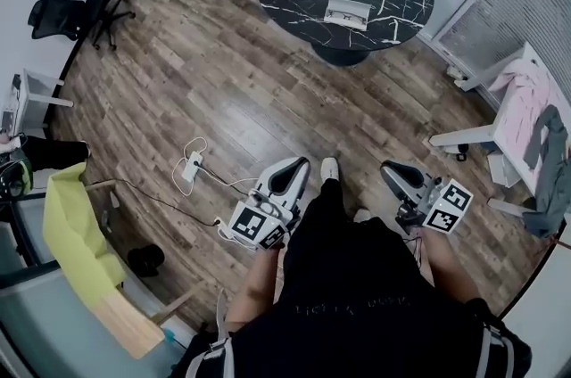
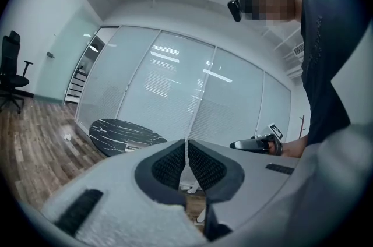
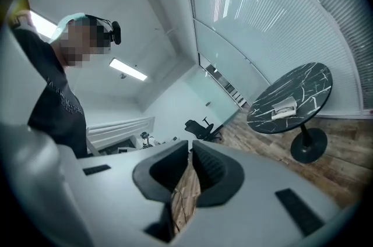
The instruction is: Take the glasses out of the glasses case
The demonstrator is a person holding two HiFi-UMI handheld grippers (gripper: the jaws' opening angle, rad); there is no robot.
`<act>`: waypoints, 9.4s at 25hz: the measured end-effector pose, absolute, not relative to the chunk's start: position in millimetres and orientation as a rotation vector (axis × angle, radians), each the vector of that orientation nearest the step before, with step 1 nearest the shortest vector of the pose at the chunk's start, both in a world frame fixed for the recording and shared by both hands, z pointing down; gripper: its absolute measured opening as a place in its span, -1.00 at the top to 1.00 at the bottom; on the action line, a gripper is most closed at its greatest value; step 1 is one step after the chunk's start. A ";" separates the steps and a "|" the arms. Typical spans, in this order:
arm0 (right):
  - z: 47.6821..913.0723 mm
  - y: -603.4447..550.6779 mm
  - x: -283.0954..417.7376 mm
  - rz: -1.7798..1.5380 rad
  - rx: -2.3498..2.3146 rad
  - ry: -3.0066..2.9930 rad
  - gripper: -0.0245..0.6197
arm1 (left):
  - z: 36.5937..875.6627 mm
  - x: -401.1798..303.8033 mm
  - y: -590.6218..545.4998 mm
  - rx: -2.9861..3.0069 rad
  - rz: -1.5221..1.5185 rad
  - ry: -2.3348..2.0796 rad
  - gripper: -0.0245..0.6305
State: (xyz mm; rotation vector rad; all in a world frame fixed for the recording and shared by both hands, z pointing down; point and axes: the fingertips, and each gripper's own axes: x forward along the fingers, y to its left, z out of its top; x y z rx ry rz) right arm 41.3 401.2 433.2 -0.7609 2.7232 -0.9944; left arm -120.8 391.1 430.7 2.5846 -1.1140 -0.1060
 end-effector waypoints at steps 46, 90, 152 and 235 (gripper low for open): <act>469.4 160.9 77.4 -1.102 -0.825 2.651 0.80 | 424.8 -66.5 144.1 2.636 -0.062 -0.947 0.86; 493.9 -26.3 64.1 -1.038 -0.703 3.006 0.80 | 436.6 -55.4 -25.2 2.522 -0.001 -1.083 0.86; 651.4 -92.4 7.0 -0.725 -0.691 3.860 0.80 | 537.3 -46.6 -98.4 2.527 0.234 -0.636 0.86; 708.5 -120.3 4.3 -0.602 -0.595 4.061 0.81 | 547.7 -67.8 -82.3 2.413 0.187 -0.765 0.86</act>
